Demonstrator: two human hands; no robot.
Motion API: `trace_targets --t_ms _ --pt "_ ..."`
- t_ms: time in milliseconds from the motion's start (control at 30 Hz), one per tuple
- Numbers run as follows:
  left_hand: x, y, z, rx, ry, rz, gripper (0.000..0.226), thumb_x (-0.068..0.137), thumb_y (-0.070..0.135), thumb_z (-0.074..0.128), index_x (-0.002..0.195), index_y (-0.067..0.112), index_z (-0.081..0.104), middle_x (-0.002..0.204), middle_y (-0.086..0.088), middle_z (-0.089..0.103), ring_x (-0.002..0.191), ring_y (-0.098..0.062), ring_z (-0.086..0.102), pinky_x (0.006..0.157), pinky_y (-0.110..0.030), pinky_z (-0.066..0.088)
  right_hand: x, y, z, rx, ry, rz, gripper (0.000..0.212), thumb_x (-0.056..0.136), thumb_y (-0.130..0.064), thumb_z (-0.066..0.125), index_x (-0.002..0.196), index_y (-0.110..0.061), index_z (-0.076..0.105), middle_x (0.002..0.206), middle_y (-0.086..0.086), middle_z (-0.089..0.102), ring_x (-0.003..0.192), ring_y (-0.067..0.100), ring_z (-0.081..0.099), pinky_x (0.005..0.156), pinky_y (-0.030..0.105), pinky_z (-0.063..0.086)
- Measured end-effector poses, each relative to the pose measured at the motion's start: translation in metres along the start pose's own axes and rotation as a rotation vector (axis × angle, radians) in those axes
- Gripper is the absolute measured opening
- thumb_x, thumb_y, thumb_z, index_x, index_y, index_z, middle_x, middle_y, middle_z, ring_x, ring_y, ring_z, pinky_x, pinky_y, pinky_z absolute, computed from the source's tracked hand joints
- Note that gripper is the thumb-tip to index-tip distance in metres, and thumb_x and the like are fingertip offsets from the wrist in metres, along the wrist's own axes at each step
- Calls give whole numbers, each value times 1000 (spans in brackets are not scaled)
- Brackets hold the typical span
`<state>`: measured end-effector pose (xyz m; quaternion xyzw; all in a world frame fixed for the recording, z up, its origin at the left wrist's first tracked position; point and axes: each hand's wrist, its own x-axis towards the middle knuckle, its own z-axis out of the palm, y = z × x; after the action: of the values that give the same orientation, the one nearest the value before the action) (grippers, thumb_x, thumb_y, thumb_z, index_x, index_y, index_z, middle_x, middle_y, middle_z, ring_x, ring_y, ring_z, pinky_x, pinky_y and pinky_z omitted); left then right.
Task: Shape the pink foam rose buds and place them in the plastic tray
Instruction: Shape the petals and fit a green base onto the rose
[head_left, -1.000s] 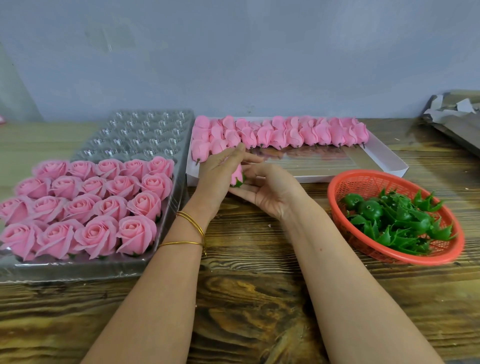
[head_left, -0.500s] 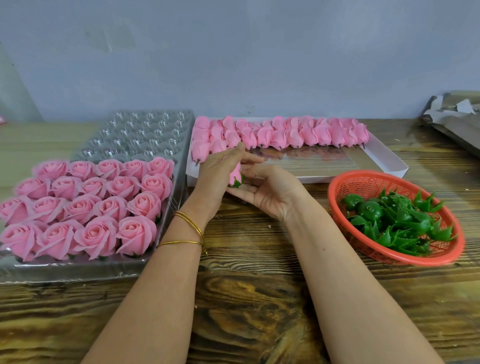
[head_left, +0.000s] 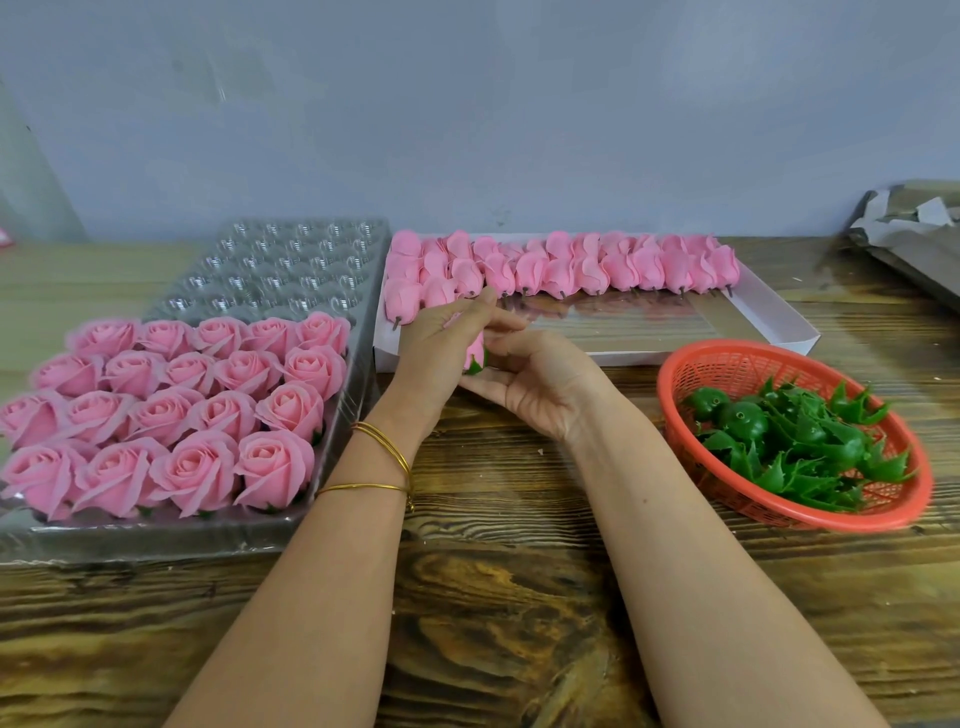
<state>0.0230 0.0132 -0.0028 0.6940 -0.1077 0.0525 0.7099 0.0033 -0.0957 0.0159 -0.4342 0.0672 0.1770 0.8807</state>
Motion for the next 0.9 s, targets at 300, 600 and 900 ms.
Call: trace_targets --t_ms 300,600,900 --pt "0 0 -1 -25 -9 18 35 97 34 52 80 16 77 86 -1 75 88 -8 68 73 -11 47 1 1 -1 -23 -7 -25 16 93 9 49 102 2 60 86 19 64 64 24 72 57 34 60" --pt "-1 2 1 36 10 -12 35 98 32 50 86 13 77 92 0 75 99 -8 65 89 -16 47 2 4 1 -94 19 -67 12 97 2 52 98 -1 63 90 18 63 80 26 67 61 33 61" --pt "-4 5 4 74 32 -13 32 100 30 48 100 12 75 106 -2 72 108 -9 62 101 -30 44 4 4 2 -114 97 -51 16 100 -10 49 91 -6 62 80 12 60 66 20 64 56 33 60"
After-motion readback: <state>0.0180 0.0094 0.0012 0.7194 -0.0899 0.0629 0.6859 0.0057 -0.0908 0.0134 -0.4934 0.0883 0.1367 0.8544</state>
